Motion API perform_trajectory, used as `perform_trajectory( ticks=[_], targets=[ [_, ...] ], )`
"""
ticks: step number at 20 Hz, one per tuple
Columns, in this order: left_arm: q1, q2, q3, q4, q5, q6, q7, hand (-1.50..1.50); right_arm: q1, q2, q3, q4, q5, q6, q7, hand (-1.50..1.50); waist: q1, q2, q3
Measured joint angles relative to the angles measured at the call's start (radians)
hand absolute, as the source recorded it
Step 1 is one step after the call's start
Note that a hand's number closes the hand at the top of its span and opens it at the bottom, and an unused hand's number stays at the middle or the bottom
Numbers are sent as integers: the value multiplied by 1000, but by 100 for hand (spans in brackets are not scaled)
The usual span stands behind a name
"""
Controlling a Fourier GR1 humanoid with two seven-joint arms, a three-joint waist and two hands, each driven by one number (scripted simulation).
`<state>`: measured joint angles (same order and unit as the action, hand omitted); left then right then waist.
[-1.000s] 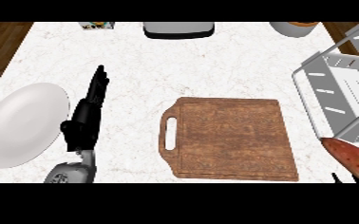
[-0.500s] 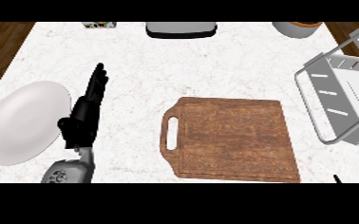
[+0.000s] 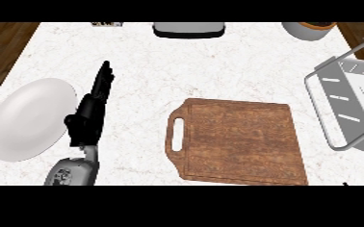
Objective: Pick the sweet potato from the cutting board and place it in the tiered basket
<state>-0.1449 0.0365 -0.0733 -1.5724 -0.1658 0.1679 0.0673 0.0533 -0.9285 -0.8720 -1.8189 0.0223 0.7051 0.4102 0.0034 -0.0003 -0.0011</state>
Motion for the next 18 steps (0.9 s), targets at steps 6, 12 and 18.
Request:
perform_trajectory(
  ticks=[6,12,18],
  targets=[
    [-11,-8,5,37,0,-4,-27,0,-146,-50,107,143,56,-57,7,150,5,2,0],
    [5,-10,-7,-7,-7,-6,-8,0,-238,-94,230,362,224,-166,-139,150,12,4,1],
    [-11,-6,14,25,6,-18,-30,0,-326,-109,335,549,355,-271,-264,150,11,4,1]
  ],
)
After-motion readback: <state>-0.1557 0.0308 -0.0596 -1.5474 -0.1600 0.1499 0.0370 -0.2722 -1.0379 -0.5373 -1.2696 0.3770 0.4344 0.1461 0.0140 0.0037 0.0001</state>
